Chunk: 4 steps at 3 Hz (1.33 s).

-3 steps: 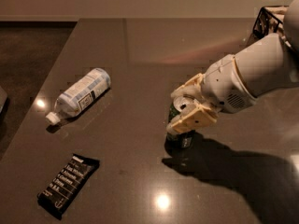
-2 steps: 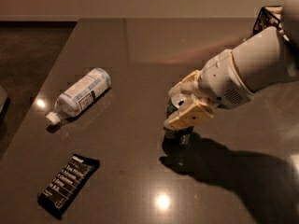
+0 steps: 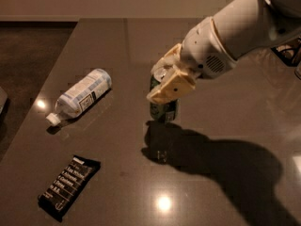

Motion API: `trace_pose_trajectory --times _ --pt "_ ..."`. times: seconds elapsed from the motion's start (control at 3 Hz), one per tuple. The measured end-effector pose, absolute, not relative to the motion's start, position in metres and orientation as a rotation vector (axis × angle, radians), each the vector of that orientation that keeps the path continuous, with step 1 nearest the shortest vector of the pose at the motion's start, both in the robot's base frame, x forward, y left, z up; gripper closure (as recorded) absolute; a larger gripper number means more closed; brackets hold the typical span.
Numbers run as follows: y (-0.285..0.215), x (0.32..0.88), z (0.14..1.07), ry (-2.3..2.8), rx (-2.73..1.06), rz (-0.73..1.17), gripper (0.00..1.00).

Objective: Move green can near blue plastic bottle

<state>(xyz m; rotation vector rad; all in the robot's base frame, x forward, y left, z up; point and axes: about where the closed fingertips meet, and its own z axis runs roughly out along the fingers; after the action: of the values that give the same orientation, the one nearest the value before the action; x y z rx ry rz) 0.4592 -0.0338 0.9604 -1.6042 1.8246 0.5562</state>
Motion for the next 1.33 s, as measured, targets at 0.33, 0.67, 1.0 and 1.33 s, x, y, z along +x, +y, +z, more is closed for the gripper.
trace_pose_trajectory --times 0.33,0.67,1.0,1.33 --pt "-0.008 0.486 0.973 1.781 -1.617 0.587 1.0" --pt "0.029 0.509 0.972 1.748 -1.651 0.627 1.0" --pt "0.047 0.52 0.968 1.743 -1.659 0.642 1.0" --pt "0.068 0.525 0.963 1.735 -1.672 0.645 1.0"
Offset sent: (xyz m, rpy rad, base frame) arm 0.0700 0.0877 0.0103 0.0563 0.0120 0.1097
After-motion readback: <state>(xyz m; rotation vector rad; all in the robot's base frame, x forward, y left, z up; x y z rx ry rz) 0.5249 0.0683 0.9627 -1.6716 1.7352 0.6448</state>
